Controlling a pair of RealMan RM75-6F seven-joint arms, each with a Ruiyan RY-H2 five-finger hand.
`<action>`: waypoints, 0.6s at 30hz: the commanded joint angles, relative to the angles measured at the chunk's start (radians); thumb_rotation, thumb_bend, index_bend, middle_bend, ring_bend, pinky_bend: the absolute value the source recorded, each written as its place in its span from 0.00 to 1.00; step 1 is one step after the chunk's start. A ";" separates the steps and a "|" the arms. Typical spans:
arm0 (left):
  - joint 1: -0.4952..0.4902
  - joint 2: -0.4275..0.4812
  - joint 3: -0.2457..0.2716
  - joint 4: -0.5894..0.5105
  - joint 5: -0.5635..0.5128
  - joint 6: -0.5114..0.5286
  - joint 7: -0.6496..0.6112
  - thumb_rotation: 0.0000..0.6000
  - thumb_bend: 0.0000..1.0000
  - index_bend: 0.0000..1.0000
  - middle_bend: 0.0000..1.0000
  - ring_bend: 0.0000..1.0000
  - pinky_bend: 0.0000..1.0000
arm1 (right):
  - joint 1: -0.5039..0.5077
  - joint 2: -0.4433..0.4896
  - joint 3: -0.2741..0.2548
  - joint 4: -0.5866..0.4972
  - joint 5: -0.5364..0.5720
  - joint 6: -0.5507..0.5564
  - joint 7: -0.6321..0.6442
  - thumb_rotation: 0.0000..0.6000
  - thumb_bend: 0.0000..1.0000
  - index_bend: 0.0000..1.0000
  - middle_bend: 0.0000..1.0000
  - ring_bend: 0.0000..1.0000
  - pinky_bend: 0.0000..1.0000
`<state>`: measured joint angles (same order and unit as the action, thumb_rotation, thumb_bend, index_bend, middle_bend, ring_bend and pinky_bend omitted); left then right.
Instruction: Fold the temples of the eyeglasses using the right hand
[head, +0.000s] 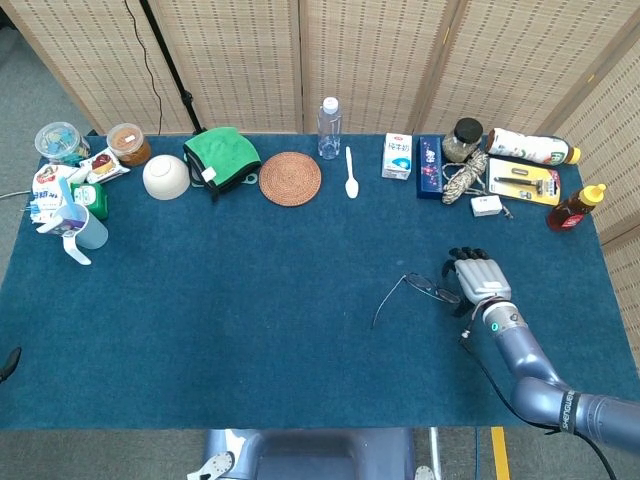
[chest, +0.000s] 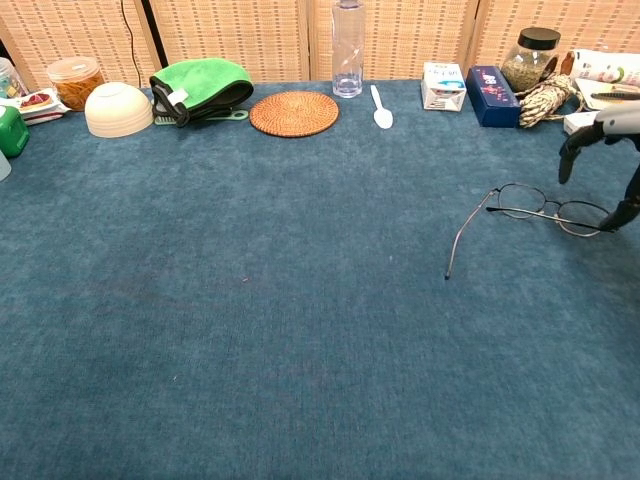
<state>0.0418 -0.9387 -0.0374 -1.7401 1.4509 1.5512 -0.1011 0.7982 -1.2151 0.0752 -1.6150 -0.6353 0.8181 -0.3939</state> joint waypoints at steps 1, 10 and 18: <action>0.000 0.000 0.000 0.000 -0.002 -0.001 0.000 0.60 0.28 0.12 0.02 0.04 0.00 | -0.034 0.010 0.036 -0.040 -0.100 0.040 0.078 1.00 0.09 0.28 0.08 0.00 0.05; 0.002 0.003 0.000 0.007 -0.009 -0.001 -0.008 0.60 0.28 0.12 0.02 0.04 0.00 | -0.024 -0.045 0.099 -0.064 -0.210 0.038 0.176 1.00 0.09 0.16 0.01 0.00 0.02; 0.010 0.004 0.003 0.024 -0.018 0.000 -0.027 0.60 0.28 0.12 0.02 0.04 0.00 | 0.036 -0.127 0.131 -0.031 -0.159 0.028 0.147 1.00 0.09 0.10 0.00 0.00 0.00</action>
<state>0.0515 -0.9350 -0.0348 -1.7171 1.4336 1.5507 -0.1269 0.8236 -1.3294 0.1997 -1.6545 -0.8031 0.8445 -0.2392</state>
